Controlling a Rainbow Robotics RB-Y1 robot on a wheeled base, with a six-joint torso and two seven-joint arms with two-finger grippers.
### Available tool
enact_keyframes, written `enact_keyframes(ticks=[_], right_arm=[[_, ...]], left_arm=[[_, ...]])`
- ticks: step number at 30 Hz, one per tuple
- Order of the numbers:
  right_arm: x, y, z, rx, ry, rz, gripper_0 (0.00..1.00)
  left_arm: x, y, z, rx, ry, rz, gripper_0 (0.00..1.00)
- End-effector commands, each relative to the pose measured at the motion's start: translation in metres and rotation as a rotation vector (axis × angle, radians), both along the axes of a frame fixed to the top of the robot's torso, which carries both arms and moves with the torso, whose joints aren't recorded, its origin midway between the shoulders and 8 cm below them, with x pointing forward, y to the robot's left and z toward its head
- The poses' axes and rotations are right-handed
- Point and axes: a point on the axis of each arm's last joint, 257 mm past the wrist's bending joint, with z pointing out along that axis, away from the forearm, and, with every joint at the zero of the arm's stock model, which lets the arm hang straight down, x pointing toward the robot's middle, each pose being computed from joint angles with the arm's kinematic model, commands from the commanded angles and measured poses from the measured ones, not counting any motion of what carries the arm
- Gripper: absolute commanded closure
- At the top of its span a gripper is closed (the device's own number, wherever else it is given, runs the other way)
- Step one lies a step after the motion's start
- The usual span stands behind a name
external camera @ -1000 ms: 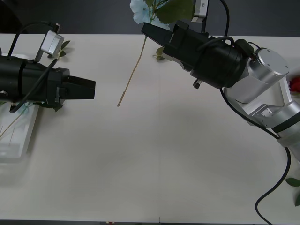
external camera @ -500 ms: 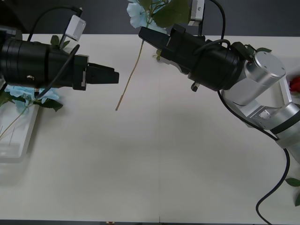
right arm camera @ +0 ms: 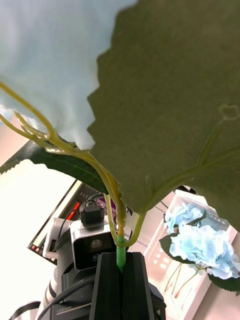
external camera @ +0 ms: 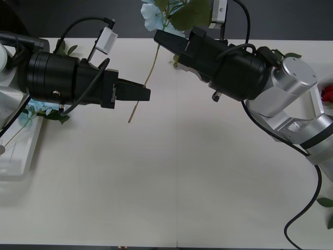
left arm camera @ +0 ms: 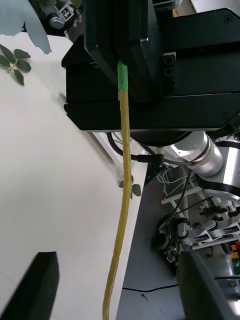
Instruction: Put the red flowers into the right box and the blue flowers into the left box
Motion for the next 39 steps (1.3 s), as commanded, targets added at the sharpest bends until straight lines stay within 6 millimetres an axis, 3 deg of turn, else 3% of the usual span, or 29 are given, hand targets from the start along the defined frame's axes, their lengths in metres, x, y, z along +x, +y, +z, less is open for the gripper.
enact_keyframes(ticks=[1, 23, 25, 26, 27, 28, 29, 31, 35, 39], right_arm=[[-0.013, 0.009, 0.029, 0.028, -0.049, 0.029, 1.00], [-0.012, 0.004, 0.028, 0.007, -0.068, 0.022, 0.98], [-0.010, 0.001, 0.027, -0.023, -0.101, 0.004, 0.83], [-0.010, 0.001, 0.024, -0.044, -0.120, -0.003, 0.83], [-0.009, 0.000, 0.023, -0.057, -0.134, -0.009, 0.58], [-0.009, 0.000, 0.023, -0.057, -0.134, -0.009, 0.58], [-0.005, -0.003, 0.020, -0.088, -0.161, -0.028, 0.41], [-0.001, -0.005, 0.018, -0.104, -0.173, -0.050, 0.31], [0.003, -0.008, 0.015, -0.109, -0.171, -0.062, 0.21], [0.008, -0.011, 0.010, -0.125, -0.178, -0.073, 0.12]], left_arm=[[0.002, -0.008, 0.013, -0.003, 0.011, 0.005, 1.00], [-0.001, -0.005, 0.014, 0.002, 0.015, -0.006, 1.00], [-0.002, -0.005, 0.013, 0.002, 0.016, -0.008, 1.00], [-0.002, -0.006, 0.014, 0.001, 0.015, -0.010, 1.00], [-0.003, -0.005, 0.015, -0.002, 0.017, -0.010, 1.00], [-0.003, -0.005, 0.015, -0.002, 0.017, -0.010, 1.00], [-0.003, -0.005, 0.015, -0.001, 0.018, -0.011, 1.00], [-0.003, -0.004, 0.014, 0.000, 0.017, -0.010, 1.00], [-0.002, 0.002, 0.016, 0.009, 0.005, -0.008, 1.00], [-0.001, 0.022, 0.024, 0.026, -0.014, -0.001, 1.00]])
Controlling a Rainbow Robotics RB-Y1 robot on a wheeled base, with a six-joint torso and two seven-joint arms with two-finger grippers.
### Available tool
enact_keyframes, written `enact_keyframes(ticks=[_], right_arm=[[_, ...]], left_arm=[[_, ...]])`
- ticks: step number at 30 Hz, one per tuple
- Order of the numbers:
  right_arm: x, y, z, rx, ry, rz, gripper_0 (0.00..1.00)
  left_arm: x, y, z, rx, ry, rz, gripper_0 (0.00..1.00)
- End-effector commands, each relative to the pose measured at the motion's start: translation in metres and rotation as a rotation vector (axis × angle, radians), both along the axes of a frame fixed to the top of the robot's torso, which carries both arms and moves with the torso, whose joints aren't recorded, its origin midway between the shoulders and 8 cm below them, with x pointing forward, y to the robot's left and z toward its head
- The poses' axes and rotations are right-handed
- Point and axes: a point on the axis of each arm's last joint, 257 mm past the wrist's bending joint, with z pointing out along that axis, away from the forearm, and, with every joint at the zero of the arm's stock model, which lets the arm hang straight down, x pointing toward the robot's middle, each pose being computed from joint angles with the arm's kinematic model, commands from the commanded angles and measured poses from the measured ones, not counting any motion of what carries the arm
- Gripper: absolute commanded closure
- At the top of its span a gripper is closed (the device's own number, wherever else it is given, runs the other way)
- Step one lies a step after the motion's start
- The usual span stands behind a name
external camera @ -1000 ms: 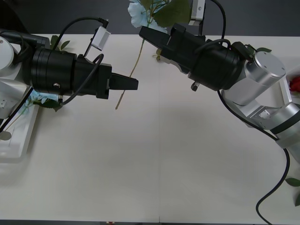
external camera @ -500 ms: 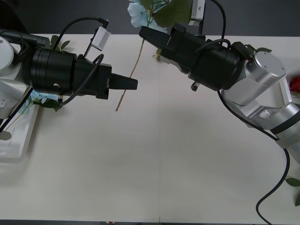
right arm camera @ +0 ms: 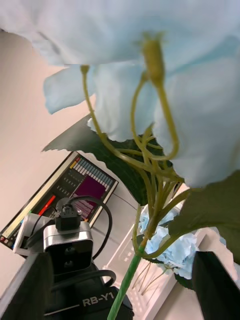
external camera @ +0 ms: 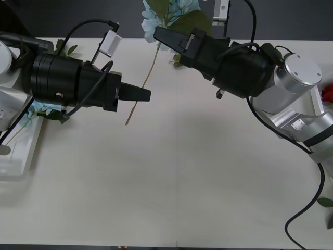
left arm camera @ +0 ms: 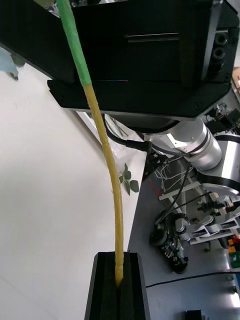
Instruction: Put the red flowers into the right box and the blue flowers into the left box
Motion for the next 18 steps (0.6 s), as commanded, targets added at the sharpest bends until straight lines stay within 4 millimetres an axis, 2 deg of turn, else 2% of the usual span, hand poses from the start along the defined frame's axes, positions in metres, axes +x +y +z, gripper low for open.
enact_keyframes(ticks=[1, 8, 9, 10, 14, 18], right_arm=[[-0.004, -0.005, 0.017, -0.043, -0.095, -0.002, 0.09], [-0.005, -0.009, 0.016, -0.060, -0.116, -0.003, 0.01], [-0.006, -0.011, 0.014, -0.073, -0.124, 0.000, 0.00], [-0.007, -0.012, 0.014, -0.077, -0.126, 0.003, 0.00], [-0.013, -0.023, 0.010, -0.118, -0.147, 0.030, 0.00], [-0.024, -0.038, -0.003, -0.203, -0.180, 0.079, 0.00]], left_arm=[[0.004, 0.031, 0.028, 0.024, -0.020, 0.025, 1.00], [0.009, 0.095, 0.028, 0.119, -0.053, 0.099, 1.00], [0.009, 0.113, 0.026, 0.153, -0.065, 0.128, 1.00], [0.010, 0.121, 0.025, 0.170, -0.073, 0.143, 1.00], [0.007, 0.177, 0.021, 0.290, -0.116, 0.253, 1.00], [0.003, 0.231, 0.014, 0.384, -0.127, 0.375, 1.00]])
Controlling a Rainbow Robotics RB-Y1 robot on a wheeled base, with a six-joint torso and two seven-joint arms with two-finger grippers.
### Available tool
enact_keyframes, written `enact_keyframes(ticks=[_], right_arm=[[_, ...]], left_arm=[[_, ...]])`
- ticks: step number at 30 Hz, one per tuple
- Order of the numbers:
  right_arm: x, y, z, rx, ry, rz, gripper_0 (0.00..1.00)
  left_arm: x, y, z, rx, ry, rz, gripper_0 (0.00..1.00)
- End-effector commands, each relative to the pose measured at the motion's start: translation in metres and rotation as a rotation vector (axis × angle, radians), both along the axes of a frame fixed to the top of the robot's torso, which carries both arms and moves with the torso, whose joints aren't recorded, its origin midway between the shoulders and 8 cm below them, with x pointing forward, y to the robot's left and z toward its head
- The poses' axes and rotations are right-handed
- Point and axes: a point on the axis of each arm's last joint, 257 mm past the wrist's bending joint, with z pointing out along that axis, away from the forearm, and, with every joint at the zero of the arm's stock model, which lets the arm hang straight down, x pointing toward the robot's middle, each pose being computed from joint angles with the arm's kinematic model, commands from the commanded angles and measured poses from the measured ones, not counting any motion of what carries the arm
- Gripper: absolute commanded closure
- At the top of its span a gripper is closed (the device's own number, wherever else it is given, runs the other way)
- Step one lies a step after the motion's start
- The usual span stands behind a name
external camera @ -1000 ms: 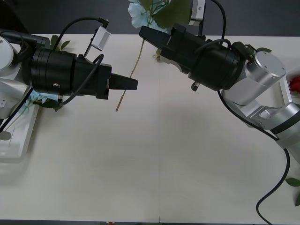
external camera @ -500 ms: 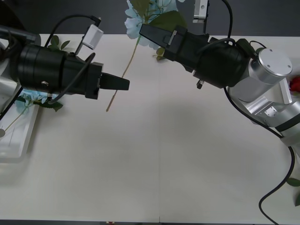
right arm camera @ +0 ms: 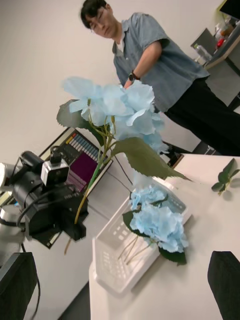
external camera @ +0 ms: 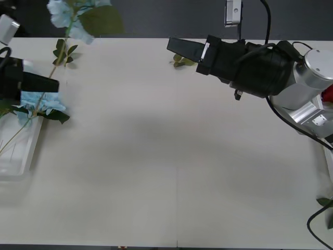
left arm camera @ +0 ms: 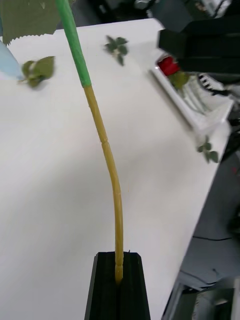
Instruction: Put the red flowers into the right box and the blue flowers into the left box
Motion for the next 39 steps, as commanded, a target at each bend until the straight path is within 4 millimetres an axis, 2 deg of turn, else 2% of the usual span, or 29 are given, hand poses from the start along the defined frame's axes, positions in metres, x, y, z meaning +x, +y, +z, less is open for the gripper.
enact_keyframes(ticks=[1, 4, 5, 6, 10, 19, 25, 32, 39], right_arm=[[-0.015, -0.014, 0.006, -0.102, -0.112, 0.052, 0.00], [-0.024, -0.023, -0.005, -0.151, -0.122, 0.094, 0.00], [-0.032, -0.025, -0.010, -0.171, -0.131, 0.122, 0.00], [-0.034, -0.026, -0.011, -0.177, -0.134, 0.131, 0.00], [-0.049, -0.034, -0.028, -0.224, -0.174, 0.175, 0.00], [-0.067, -0.044, -0.045, -0.285, -0.279, 0.232, 0.00], [-0.073, -0.045, -0.050, -0.290, -0.286, 0.251, 0.00], [-0.075, -0.046, -0.052, -0.290, -0.281, 0.256, 0.00], [-0.075, -0.046, -0.053, -0.291, -0.280, 0.256, 0.00]], left_arm=[[-0.009, 0.053, -0.002, 0.095, 0.010, 0.135, 1.00], [-0.013, 0.083, -0.009, 0.139, 0.016, 0.208, 1.00], [-0.015, 0.101, -0.013, 0.167, 0.018, 0.253, 1.00], [-0.015, 0.108, -0.015, 0.179, 0.017, 0.271, 1.00], [-0.020, 0.161, -0.029, 0.287, 0.018, 0.416, 1.00], [-0.025, 0.243, -0.051, 0.448, 0.035, 0.653, 1.00], [-0.025, 0.286, -0.053, 0.544, 0.034, 0.785, 1.00], [-0.007, 0.322, -0.045, 0.639, -0.053, 0.903, 1.00], [0.010, 0.352, -0.067, 0.701, -0.041, 0.965, 1.00]])
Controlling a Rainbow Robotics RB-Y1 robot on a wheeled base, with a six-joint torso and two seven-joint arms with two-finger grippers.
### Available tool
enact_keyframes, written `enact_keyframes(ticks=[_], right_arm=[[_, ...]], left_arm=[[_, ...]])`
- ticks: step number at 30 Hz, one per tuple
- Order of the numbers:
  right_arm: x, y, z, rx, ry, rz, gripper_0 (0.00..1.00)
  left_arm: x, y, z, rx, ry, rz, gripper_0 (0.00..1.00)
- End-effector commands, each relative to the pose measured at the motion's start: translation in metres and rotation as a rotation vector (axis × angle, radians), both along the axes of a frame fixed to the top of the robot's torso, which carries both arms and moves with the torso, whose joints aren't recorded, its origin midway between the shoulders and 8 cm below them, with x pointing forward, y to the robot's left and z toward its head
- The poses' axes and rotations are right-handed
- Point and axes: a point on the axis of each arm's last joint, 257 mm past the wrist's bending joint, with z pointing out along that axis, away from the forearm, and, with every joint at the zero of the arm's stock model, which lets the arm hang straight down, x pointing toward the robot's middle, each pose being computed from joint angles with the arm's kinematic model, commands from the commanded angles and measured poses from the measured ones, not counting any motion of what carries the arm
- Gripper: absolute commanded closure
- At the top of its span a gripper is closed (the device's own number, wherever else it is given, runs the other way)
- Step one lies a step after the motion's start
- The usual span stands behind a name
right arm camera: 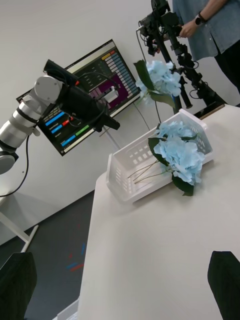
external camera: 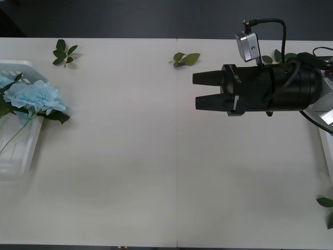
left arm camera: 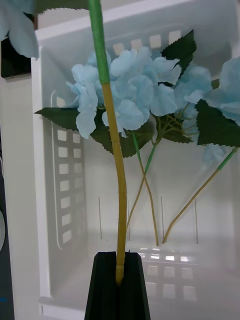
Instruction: Put the red flowers into the right box and the blue flowers into the left box
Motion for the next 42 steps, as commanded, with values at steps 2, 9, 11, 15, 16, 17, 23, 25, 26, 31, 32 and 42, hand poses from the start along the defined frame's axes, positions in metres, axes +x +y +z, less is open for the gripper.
enact_keyframes(ticks=[2, 9, 11, 15, 16, 17, 23, 25, 26, 31, 32, 42], right_arm=[[-0.001, -0.009, 0.001, -0.022, -0.039, 0.001, 0.00], [-0.001, -0.009, 0.001, -0.022, -0.039, 0.001, 0.00], [-0.001, -0.009, 0.001, -0.022, -0.039, 0.001, 0.00], [-0.001, -0.009, 0.001, -0.022, -0.039, 0.001, 0.03], [-0.001, -0.009, 0.001, -0.022, -0.039, 0.001, 0.05], [-0.001, -0.009, 0.001, -0.022, -0.039, 0.001, 0.05], [-0.001, -0.009, 0.001, -0.022, -0.039, 0.001, 0.05], [-0.001, -0.009, 0.001, -0.022, -0.039, 0.001, 0.05], [-0.001, -0.009, 0.001, -0.022, -0.039, 0.001, 0.04], [-0.001, -0.009, 0.001, -0.022, -0.039, 0.001, 0.04], [-0.001, -0.009, 0.001, -0.022, -0.039, 0.001, 0.04], [-0.001, -0.009, 0.001, -0.022, -0.039, 0.001, 0.05]], left_arm=[[0.012, 0.021, 0.002, 0.042, 0.011, 0.050, 1.00], [0.005, 0.034, -0.018, 0.121, 0.079, 0.077, 1.00], [0.004, 0.036, -0.021, 0.135, 0.090, 0.081, 1.00], [0.005, 0.034, -0.023, 0.139, 0.095, 0.073, 0.38], [0.006, 0.032, -0.022, 0.137, 0.095, 0.068, 0.14], [0.006, 0.029, -0.021, 0.137, 0.097, 0.060, 0.00], [-0.010, -0.008, -0.014, 0.104, 0.169, -0.034, 0.00], [-0.014, -0.020, -0.010, 0.100, 0.182, -0.078, 0.00], [-0.015, -0.030, -0.007, 0.092, 0.184, -0.117, 0.00], [-0.011, -0.067, 0.002, 0.042, 0.154, -0.288, 0.00], [-0.009, -0.077, 0.006, 0.036, 0.141, -0.341, 0.00], [-0.002, -0.165, 0.034, -0.015, -0.009, -0.800, 0.00]])
